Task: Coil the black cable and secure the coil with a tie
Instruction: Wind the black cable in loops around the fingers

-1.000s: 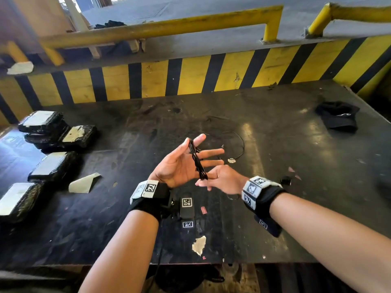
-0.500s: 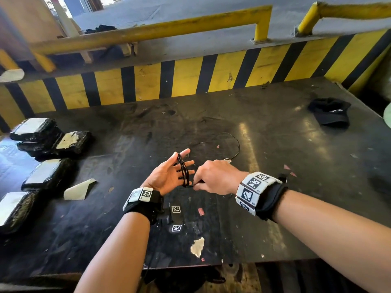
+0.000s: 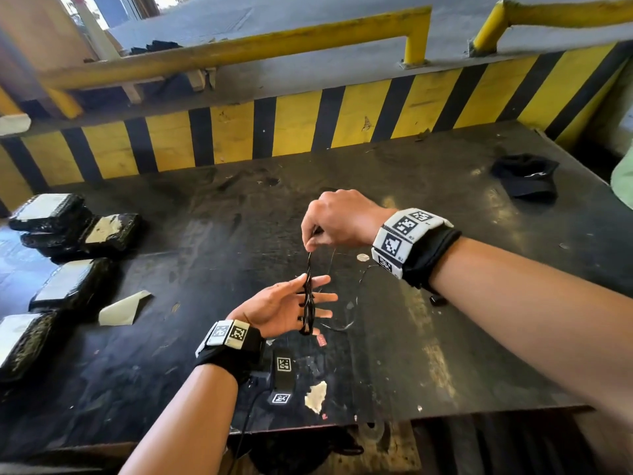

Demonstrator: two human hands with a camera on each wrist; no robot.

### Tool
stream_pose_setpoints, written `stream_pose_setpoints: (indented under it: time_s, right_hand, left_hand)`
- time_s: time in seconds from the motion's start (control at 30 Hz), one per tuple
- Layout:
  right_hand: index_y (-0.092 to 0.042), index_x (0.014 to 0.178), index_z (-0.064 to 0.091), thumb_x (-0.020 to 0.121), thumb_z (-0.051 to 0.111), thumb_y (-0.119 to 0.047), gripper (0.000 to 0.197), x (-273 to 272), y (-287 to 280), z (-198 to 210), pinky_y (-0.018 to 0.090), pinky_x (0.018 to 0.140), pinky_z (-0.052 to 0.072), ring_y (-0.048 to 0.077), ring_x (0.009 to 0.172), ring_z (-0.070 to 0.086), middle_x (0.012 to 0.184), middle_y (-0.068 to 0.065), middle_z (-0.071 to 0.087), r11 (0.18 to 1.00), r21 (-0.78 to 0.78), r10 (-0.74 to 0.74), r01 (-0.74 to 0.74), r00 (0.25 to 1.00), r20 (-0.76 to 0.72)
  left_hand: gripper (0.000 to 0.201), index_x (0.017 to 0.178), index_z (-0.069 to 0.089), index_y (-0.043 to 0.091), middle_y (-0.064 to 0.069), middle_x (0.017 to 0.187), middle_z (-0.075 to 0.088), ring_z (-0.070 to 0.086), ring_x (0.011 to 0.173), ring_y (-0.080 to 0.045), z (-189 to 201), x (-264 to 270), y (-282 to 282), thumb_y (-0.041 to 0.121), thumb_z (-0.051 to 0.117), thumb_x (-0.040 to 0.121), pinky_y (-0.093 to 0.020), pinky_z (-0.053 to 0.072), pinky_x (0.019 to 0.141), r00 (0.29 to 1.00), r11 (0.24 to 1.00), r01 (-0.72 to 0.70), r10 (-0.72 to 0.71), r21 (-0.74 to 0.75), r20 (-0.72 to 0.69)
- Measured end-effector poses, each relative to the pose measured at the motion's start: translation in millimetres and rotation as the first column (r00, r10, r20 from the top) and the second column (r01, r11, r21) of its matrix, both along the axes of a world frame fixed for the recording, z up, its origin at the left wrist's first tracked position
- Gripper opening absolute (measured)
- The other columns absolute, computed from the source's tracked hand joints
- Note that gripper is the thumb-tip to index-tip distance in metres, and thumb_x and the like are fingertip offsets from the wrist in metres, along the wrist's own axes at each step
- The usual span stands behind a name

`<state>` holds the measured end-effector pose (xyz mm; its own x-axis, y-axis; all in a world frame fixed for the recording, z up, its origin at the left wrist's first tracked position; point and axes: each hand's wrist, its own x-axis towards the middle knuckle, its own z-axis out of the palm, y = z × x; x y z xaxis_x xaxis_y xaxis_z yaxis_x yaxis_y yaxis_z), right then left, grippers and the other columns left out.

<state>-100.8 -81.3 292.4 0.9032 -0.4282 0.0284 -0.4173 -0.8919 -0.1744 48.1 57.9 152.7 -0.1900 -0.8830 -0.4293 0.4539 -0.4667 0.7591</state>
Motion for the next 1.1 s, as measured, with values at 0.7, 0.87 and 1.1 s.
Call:
stream_pose_setpoints:
  time_s: [0.7,0.87,1.1]
  right_hand:
    - [-0.037,0.082,0.083,0.083,0.082,-0.031,0.006,-14.6,-19.3,-94.5,0.038,0.087,0.057,0.003,0.082,0.073,0.079,-0.013,0.079,0.789,0.611,-0.253,0.065,0.941,0.226]
    - [-0.023,0.082,0.084,0.085,0.08,-0.028,0.008,-21.3,5.7,-133.8,0.038,0.092,0.055,0.01,0.078,0.071,0.084,-0.005,0.08,0.629,0.777,-0.288,-0.015,0.924,0.251]
    - [-0.026,0.105,0.082,0.095,0.07,-0.034,0.018,-31.3,38.4,-144.5,0.009,0.065,0.042,-0.008,0.057,0.061,0.073,-0.005,0.076,0.746,0.666,-0.147,0.016,0.979,0.141]
  left_hand:
    - [0.036,0.119,0.071,0.027,-0.033,0.159,0.027,0.019,0.147,-0.059,56.7,-17.9,10.3,0.051,0.053,0.098,-0.078,0.014,0.111,0.976,0.959,0.065,-0.118,-0.275,-0.181]
    - [0.037,0.125,0.067,0.025,-0.04,0.161,0.014,0.009,0.147,-0.062,66.3,-8.2,-0.5,0.046,0.046,0.102,-0.076,0.012,0.113,0.974,0.947,0.018,-0.089,-0.321,-0.209]
    - [0.042,0.131,0.065,0.031,-0.039,0.159,0.023,0.021,0.145,-0.059,57.1,6.4,-15.2,0.051,0.057,0.095,-0.078,0.016,0.112,0.993,0.922,-0.106,0.078,-0.372,-0.089]
